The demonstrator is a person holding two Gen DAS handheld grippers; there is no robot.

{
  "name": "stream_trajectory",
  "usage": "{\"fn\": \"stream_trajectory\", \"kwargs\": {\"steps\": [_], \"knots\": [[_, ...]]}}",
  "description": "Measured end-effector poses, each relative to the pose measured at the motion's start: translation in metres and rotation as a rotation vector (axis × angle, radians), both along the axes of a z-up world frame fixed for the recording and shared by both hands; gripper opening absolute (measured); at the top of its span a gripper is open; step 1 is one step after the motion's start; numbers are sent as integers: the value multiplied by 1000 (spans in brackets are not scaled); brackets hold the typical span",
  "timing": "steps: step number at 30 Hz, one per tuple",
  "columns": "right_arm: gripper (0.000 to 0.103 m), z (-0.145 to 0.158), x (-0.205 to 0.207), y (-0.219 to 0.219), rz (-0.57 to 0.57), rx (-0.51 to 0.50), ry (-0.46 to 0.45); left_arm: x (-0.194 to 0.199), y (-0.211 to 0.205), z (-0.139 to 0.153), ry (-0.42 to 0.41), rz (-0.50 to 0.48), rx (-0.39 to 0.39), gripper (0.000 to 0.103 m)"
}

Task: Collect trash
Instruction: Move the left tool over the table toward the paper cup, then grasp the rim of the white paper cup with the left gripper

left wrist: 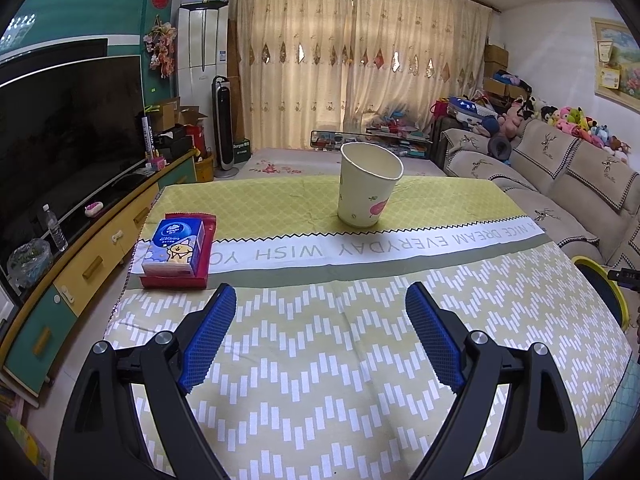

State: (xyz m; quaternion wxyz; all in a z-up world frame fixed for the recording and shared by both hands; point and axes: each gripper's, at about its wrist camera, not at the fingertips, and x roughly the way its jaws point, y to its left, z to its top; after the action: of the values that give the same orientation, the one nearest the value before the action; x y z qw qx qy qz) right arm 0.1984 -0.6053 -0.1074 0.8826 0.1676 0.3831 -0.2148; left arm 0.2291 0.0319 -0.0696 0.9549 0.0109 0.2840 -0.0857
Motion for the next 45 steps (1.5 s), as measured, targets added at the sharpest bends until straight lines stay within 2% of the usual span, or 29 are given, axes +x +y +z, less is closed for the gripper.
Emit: {"fn": "stream_trajectory", "kwargs": {"steps": [7, 10, 13, 19, 25, 28, 31, 37, 41, 44, 45], "knots": [[52, 19, -8, 32, 50, -14, -71, 2, -2, -2, 17, -17, -14, 86], [58, 25, -14, 53, 81, -27, -102, 4, -6, -2, 40, -28, -36, 86], [58, 26, -18, 71, 111, -49, -116, 4, -17, 4, 54, -54, -30, 86], [59, 31, -22, 87, 126, -104, -131, 17, -53, 27, 44, -133, 36, 86], [62, 31, -23, 88, 123, -105, -126, 54, -100, 49, -4, -213, 121, 85], [62, 29, -20, 85, 124, -86, -111, 85, -122, 55, -9, -221, 194, 79], [62, 29, -19, 81, 126, -78, -113, 113, -134, 57, -2, -219, 220, 77], [62, 26, -15, 77, 132, -47, -101, 172, -147, 39, 108, -173, 272, 68], [62, 24, -14, 76, 131, -32, -97, 190, -153, 27, 145, -156, 302, 62], [62, 24, -12, 76, 137, -31, -91, 206, -157, 16, 191, -145, 325, 45], [62, 24, -12, 76, 139, -29, -91, 210, -158, 12, 211, -144, 328, 35]]}}
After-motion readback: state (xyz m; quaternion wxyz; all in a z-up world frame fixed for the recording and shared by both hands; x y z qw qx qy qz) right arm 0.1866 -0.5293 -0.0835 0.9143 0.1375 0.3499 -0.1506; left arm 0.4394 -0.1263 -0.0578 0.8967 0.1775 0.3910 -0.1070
